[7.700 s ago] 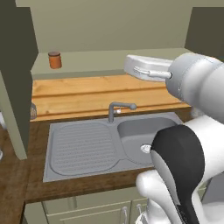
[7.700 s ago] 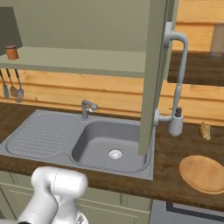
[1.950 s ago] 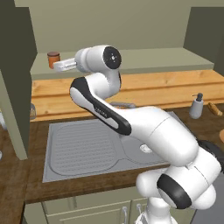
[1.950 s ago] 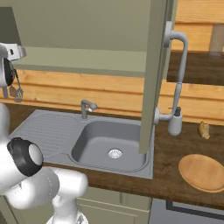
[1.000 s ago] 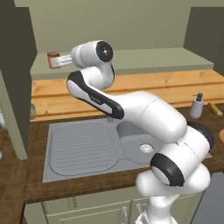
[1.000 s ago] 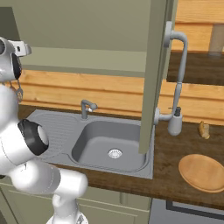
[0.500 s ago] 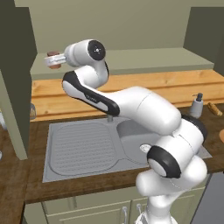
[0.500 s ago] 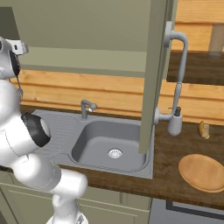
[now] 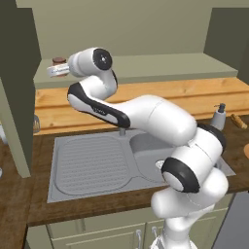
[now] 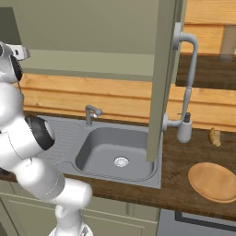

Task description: From the different types of pastries on the counter, select a croissant and place it on the cutting board. Then retrieve a jar of jam from the cabinet and place it alongside the croissant on the cutting board.

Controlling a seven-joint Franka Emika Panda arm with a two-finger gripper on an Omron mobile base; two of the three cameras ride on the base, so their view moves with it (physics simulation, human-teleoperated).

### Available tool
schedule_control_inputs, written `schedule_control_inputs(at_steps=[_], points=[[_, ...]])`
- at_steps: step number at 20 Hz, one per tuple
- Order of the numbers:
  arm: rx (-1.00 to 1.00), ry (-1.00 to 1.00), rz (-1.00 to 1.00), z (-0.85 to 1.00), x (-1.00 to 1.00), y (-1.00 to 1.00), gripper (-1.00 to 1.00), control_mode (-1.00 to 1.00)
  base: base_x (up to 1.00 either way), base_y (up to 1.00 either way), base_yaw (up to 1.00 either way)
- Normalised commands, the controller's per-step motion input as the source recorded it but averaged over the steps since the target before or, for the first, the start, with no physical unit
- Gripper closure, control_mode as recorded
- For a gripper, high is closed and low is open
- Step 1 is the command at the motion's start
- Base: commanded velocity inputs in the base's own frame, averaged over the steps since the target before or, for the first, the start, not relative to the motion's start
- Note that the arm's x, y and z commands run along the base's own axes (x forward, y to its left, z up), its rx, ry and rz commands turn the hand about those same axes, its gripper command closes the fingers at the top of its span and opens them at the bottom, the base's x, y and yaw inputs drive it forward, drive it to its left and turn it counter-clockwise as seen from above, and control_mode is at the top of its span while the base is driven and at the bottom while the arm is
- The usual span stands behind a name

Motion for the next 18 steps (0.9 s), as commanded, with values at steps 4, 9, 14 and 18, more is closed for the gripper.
schedule_control_inputs(at_steps=[4,9,14,18], points=[[0.0,0.0,0.0,0.0,0.28,0.06,-1.0,-1.0,0.0,0.0,0.0],[0.0,0.0,0.0,-0.03,0.15,0.12,-1.0,-1.0,0.0,0.0,0.0],[0.0,0.0,0.0,-0.06,0.12,0.18,-1.0,-1.0,0.0,0.0,0.0],[0.0,0.0,0.0,-0.01,0.2,0.05,-1.0,-1.0,0.0,0.0,0.0]])
